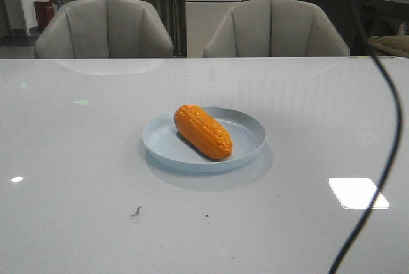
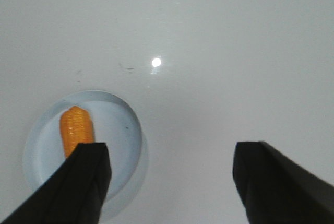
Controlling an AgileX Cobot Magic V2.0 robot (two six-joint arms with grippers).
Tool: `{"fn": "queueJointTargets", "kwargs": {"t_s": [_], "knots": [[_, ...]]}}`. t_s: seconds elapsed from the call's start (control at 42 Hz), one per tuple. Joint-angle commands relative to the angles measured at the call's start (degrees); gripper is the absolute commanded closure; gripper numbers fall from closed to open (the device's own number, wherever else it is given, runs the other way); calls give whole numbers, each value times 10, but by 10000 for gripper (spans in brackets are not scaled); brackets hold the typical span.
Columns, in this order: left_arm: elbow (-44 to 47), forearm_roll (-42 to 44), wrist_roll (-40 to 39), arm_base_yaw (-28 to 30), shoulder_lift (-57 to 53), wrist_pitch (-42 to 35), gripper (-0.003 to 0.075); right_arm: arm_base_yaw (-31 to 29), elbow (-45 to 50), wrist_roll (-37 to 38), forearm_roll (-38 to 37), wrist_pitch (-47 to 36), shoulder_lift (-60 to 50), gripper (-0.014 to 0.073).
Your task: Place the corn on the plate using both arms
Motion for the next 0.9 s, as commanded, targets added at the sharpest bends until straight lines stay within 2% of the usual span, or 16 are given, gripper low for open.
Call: {"fn": "queueJointTargets", "kwargs": {"t_s": [0.0, 0.143, 0.286, 0.405, 0.571, 0.643, 0.81, 0.881], "knots": [[-16, -4, 1, 0, -4, -37, 266, -50, 93, 0, -5, -73, -128, 1], [-16, -4, 1, 0, -4, -34, 266, -110, 234, -7, -14, -108, -261, 1], [-16, -4, 1, 0, -4, -34, 266, -121, 330, -22, -30, -93, -368, 1], [-16, -5, 1, 0, -4, -34, 266, -121, 369, -22, -25, -78, -415, 1], [-16, -5, 1, 0, -4, -34, 280, -121, 377, -22, -24, -68, -426, 1], [-16, -5, 1, 0, -4, -34, 340, -121, 377, -22, -24, -64, -426, 1], [-16, -14, 1, 0, -4, -34, 574, -121, 377, -22, -24, -58, -426, 1], [-16, -14, 1, 0, -4, -34, 635, -121, 377, -22, -24, -58, -426, 1]]}}
